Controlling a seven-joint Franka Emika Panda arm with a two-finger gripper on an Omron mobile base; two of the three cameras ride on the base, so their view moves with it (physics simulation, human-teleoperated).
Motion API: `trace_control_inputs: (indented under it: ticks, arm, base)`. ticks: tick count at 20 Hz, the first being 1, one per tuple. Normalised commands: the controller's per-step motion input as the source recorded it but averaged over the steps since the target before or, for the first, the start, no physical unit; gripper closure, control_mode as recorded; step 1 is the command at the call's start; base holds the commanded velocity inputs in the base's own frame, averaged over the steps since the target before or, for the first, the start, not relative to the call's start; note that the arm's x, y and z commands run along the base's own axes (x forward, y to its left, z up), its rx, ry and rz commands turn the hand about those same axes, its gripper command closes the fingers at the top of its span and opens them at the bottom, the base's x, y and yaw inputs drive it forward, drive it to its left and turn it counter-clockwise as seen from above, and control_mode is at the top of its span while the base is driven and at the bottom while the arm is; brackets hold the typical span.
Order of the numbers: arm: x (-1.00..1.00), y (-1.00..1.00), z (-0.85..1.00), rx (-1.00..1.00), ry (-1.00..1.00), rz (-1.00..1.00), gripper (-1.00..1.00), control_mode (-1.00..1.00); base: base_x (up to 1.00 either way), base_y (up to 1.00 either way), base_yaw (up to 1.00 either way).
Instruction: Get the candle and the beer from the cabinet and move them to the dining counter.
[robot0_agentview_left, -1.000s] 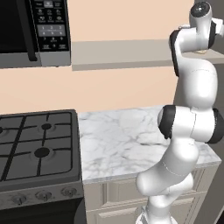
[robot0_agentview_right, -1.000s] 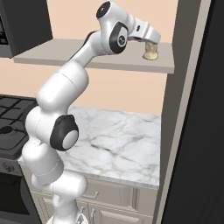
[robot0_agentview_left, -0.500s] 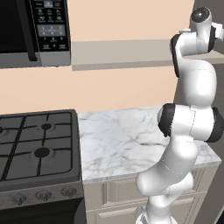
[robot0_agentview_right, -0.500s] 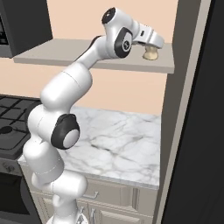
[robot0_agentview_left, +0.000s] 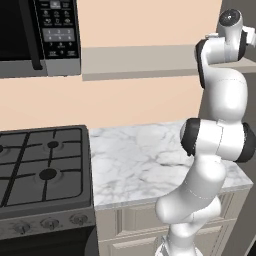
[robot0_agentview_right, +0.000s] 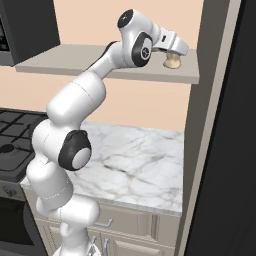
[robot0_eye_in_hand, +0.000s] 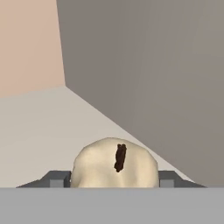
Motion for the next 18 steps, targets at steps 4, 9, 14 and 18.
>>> trace_control_inputs:
  ticks: [4,9,14,18]
  arm:
    - [0.00,0.00,0.00,0.00,0.00,0.00,1.00,-1.00]
    - [0.00,0.00,0.00,0.00,0.00,0.00,1.00,-1.00]
    - [0.00,0.00,0.00,0.00,0.00,0.00,1.00,-1.00]
    - [0.00,0.00,0.00,0.00,0.00,0.00,1.00,-1.00]
  base:
    - [0.00,0.00,0.00]
    - [0.00,0.00,0.00]
    - [0.00,0.00,0.00]
    - [0.00,0.00,0.00]
